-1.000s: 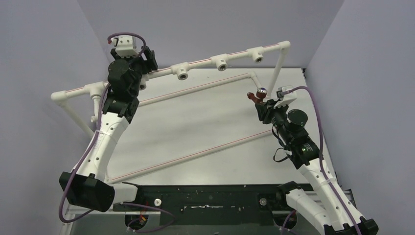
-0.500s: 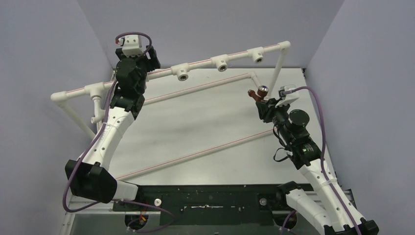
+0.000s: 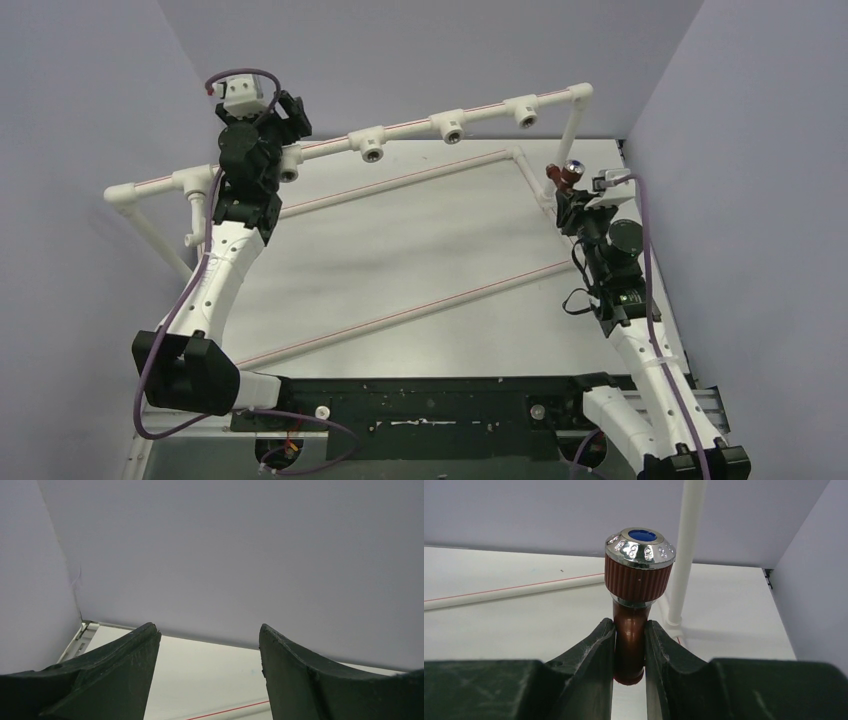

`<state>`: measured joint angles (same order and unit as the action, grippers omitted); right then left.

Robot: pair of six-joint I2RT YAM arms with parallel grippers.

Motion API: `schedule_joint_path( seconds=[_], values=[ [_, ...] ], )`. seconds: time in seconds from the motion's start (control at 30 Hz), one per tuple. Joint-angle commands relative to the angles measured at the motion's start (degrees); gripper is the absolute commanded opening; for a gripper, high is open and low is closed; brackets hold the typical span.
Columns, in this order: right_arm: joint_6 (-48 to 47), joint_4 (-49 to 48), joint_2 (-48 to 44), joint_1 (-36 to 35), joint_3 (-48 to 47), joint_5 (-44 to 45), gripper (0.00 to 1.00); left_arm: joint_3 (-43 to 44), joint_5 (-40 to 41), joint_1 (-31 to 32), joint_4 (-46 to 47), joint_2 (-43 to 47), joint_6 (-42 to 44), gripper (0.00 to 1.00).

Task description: Install the water faucets

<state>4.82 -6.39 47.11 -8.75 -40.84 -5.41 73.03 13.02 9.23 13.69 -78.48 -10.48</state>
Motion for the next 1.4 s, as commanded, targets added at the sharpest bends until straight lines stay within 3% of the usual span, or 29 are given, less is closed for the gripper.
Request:
schedule_joint_path(
  seconds=[0.0,0.23,0.67,1.37],
  values=[
    [-0.9,-12.6,1.2,3.8,1.3,-4.4,0.0,-3.8,-2.9,-1.1,-7.7,-2.9,-2.5,0.7],
    [3.1,-23.3,1.8,6.6,3.6,-11.8,0.0,-4.4,-3.0,-1.1,-7.6,-3.0,-2.1,0.69],
    [3.1,-32.6,6.4,6.6,0.9,-17.6,0.0,-4.4,-4.6,-2.7,-7.6,-4.0,-3.0,0.68],
    [-0.7,-33.7,9.6,4.7,-3.7,-19.0,0.0,-4.2,-6.9,-3.7,-7.7,-4.5,-3.9,0.66]
  ],
)
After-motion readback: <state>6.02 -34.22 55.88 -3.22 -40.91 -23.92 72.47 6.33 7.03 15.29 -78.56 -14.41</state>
